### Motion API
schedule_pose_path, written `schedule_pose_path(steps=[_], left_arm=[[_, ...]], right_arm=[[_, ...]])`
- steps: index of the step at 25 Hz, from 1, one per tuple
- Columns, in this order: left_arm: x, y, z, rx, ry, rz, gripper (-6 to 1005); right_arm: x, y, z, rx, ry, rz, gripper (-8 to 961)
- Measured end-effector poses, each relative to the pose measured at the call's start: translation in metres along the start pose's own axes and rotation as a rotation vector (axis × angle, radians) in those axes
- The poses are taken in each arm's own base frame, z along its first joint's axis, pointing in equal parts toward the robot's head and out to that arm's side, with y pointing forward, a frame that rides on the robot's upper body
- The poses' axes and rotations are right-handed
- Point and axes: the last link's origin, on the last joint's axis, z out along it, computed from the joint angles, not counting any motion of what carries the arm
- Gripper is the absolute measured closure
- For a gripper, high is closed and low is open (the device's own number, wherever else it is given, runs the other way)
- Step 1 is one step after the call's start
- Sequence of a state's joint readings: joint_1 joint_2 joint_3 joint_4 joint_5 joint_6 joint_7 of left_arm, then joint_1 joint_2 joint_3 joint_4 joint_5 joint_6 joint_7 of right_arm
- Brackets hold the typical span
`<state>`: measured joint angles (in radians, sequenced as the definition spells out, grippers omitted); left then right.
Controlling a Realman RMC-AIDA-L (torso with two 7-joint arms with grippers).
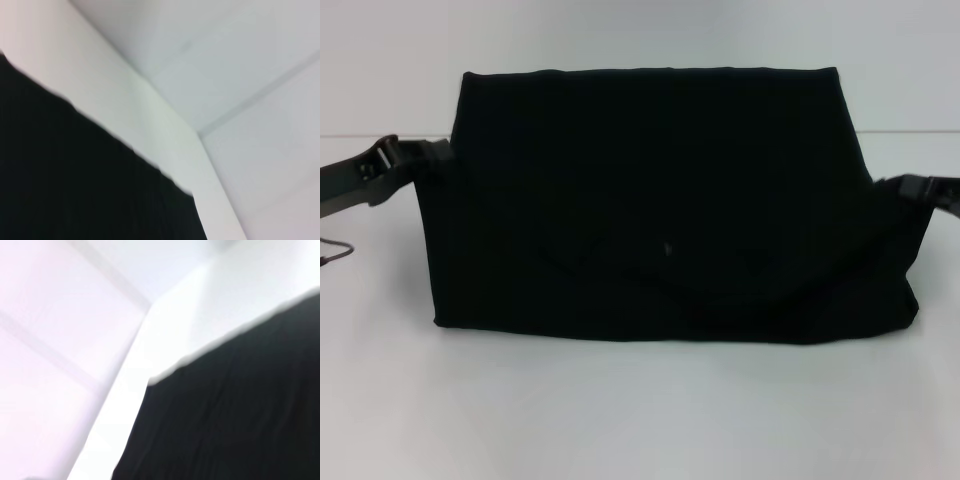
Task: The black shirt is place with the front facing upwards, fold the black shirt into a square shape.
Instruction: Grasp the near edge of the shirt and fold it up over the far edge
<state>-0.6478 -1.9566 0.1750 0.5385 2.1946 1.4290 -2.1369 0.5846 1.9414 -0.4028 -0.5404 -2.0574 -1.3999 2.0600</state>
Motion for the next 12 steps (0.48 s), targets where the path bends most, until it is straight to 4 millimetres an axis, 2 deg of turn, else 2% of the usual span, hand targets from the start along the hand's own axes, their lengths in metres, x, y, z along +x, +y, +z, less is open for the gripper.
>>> schedule_pose_path(steps=[2,6,12], left_arm=[[0.000,-0.003,0.004,0.010,0.046,-0.004,978],[-0.006,-0.011,0.028,0.071,0.184,0.019,976],[0.000,-0.013,0.038,0.108,0.302,0.041,977]], right_arm=[[0.003,-0.007,0.004,0.031,-0.100,0.000,886],[0.009,-0.014,0.013,0.081,-0.249,-0.027,882],[0.007,-0.019,0.030,0.169,-0.355,-0.107,876]])
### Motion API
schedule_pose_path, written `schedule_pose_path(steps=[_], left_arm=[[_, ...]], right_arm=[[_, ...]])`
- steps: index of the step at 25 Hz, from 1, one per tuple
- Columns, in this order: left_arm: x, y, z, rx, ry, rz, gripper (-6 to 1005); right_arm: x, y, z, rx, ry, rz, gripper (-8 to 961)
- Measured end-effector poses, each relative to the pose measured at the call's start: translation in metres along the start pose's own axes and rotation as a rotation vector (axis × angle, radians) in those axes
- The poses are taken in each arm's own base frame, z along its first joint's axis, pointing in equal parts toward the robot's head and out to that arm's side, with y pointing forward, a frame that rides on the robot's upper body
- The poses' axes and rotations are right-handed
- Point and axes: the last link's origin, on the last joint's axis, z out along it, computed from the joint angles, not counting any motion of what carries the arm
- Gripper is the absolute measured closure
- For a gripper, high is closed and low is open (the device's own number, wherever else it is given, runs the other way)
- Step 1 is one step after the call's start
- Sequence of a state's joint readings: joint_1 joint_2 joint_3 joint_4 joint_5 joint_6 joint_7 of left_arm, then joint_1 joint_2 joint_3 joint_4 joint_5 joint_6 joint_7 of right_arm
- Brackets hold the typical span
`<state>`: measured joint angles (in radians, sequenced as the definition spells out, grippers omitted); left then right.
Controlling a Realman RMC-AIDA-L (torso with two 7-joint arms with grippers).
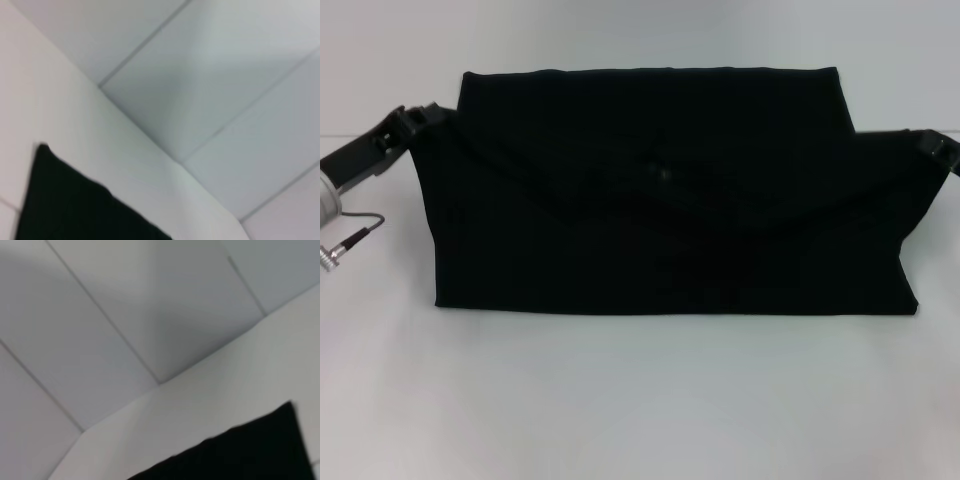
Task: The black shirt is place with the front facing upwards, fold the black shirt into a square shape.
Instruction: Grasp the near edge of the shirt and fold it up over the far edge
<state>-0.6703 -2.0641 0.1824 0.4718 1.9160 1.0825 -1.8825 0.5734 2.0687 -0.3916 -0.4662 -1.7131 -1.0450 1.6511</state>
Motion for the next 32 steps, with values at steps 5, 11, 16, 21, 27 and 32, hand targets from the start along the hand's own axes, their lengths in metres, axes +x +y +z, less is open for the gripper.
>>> schedule_pose_path(steps=[5,11,16,21,27,32], left_arm=[[0.002,0.001,0.011,0.034,0.047,0.036,977],[-0.010,0.004,0.030,0.100,0.054,0.115,978],[-0.022,0.009,0.043,0.148,0.072,0.194,977],[-0.036,0.013,0.051,0.157,0.075,0.243,963],[-0.041,0.011,0.053,0.181,0.065,0.250,819],[-0.044,-0.003,0.043,0.231,0.069,0.214,676]], right_arm=[[0.000,0.005,0.019,0.036,-0.025,-0.076,871],[0.007,0.013,0.042,0.089,0.006,-0.176,865],[0.014,0.015,0.054,0.136,0.034,-0.231,861],[0.015,0.014,0.058,0.166,0.046,-0.264,856],[0.017,0.013,0.055,0.164,0.050,-0.293,850],[0.022,0.009,0.049,0.161,0.051,-0.275,609]])
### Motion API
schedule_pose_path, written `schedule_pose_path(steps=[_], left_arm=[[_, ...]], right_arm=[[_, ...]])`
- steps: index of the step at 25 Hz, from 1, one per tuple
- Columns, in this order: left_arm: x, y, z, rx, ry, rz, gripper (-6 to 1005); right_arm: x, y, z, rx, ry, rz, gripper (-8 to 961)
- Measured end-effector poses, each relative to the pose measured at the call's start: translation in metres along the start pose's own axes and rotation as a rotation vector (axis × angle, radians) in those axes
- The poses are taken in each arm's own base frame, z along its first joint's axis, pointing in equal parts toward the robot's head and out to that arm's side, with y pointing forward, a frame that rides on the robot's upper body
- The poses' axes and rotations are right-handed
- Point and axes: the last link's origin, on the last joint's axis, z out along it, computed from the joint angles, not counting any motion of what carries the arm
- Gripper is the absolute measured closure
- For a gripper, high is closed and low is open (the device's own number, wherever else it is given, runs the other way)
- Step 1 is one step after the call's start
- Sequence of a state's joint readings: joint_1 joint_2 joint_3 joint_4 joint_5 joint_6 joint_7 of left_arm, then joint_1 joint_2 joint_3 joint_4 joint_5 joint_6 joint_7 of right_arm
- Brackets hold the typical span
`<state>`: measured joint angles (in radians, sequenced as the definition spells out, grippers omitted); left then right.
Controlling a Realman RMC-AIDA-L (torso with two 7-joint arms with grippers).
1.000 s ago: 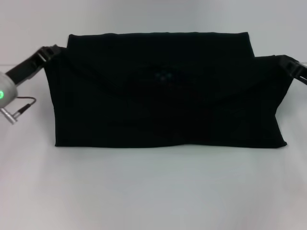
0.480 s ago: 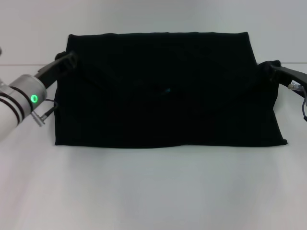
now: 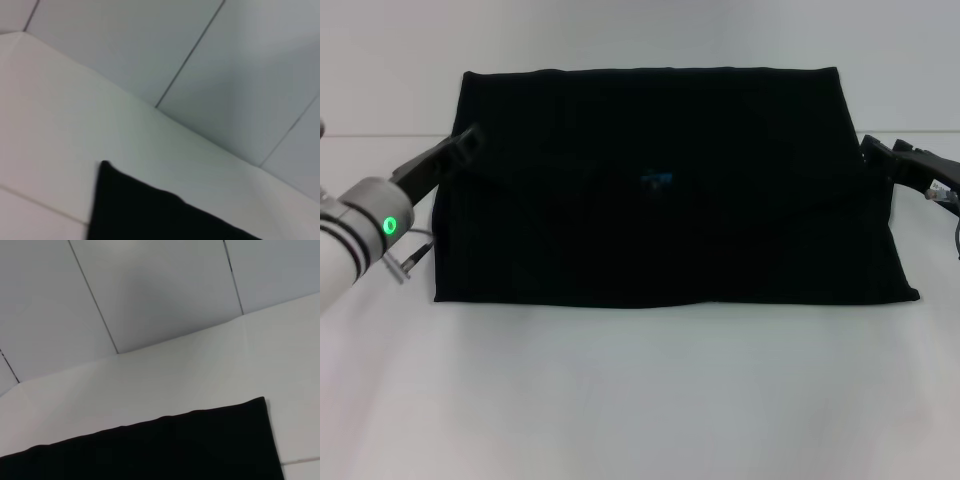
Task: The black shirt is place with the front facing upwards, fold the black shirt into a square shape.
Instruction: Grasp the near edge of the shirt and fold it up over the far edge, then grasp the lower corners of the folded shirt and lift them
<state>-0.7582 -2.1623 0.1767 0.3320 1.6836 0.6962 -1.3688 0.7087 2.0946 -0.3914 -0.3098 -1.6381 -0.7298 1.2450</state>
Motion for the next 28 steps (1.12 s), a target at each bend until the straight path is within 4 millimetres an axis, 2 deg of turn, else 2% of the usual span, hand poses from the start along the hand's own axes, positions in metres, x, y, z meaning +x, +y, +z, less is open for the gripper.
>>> schedule_pose_path(steps=[5,6,10,14,16,20,28], left_arm=[[-0.005,-0.019,-0.012,0.037,-0.011,-0.019,550],[-0.004,-0.023,-0.015,0.037,-0.012,-0.038,496],[0.001,-0.030,-0.036,-0.086,-0.039,-0.106,282],[0.006,-0.028,-0.059,-0.220,-0.152,-0.140,155],[0.006,-0.028,-0.067,-0.247,-0.232,-0.139,91],[0.002,-0.031,-0.078,-0.258,-0.382,-0.085,93],[0.007,-0.040,-0.082,-0.224,-0.403,0.043,95]], right_arm=[[0.005,0.000,-0.015,-0.079,-0.028,0.025,401],[0.005,0.000,-0.019,-0.103,-0.037,0.026,359],[0.009,0.007,-0.039,-0.257,-0.046,-0.010,261],[0.021,0.016,-0.059,-0.422,0.052,-0.084,163],[0.029,0.021,-0.068,-0.502,0.121,-0.127,167],[0.044,0.032,-0.082,-0.629,0.218,-0.205,172],[0.063,0.048,-0.084,-0.711,0.298,-0.293,171]])
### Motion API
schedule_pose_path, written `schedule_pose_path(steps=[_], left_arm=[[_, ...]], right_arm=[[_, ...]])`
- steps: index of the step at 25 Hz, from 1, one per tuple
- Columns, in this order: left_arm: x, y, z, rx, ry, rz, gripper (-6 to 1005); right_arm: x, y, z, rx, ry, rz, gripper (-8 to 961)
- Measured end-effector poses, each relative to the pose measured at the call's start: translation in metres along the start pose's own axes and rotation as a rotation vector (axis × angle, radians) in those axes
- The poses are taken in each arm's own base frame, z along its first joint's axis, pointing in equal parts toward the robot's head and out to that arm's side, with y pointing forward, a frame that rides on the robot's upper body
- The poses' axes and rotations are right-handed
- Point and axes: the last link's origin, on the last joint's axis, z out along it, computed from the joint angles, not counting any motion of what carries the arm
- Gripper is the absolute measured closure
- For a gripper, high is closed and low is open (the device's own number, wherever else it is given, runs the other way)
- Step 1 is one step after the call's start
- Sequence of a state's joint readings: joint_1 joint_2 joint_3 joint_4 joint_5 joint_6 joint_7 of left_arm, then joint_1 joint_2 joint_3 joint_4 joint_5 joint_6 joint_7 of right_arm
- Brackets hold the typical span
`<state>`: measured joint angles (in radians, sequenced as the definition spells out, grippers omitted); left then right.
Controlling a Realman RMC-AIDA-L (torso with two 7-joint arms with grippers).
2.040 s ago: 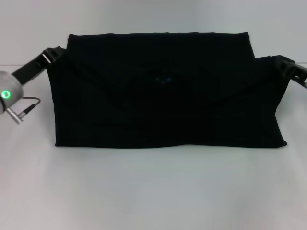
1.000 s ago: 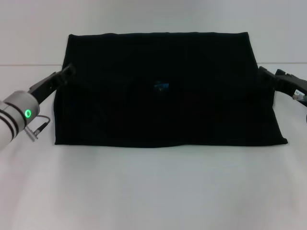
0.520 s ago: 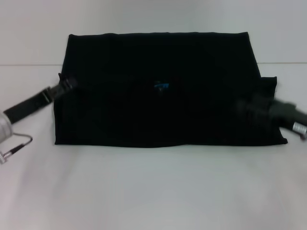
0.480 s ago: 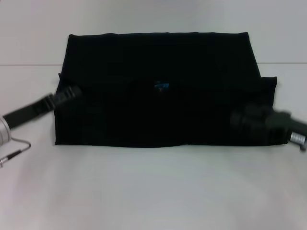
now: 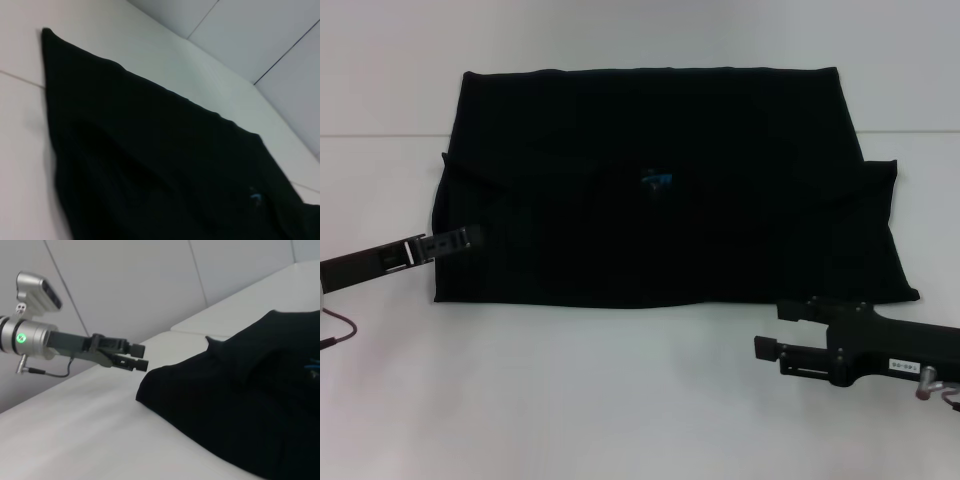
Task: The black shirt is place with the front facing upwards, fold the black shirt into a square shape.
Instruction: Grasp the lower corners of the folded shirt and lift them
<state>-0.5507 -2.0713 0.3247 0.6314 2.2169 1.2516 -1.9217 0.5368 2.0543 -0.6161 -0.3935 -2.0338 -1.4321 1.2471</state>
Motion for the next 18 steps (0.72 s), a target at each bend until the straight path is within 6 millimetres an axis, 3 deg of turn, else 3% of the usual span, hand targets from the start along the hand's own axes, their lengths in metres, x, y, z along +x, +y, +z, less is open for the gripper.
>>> schedule_pose_path(steps=[9,18], left_arm=[[-0.006,-0.008,0.009,0.082,-0.012,0.050,106],[-0.015,-0.001,0.023,0.079,-0.054,0.086,127]], right_arm=[[0.002,0.003,0.006,-0.001,0.007,0.004,174],[0.002,0.004,0.007,-0.004,0.007,0.009,176]])
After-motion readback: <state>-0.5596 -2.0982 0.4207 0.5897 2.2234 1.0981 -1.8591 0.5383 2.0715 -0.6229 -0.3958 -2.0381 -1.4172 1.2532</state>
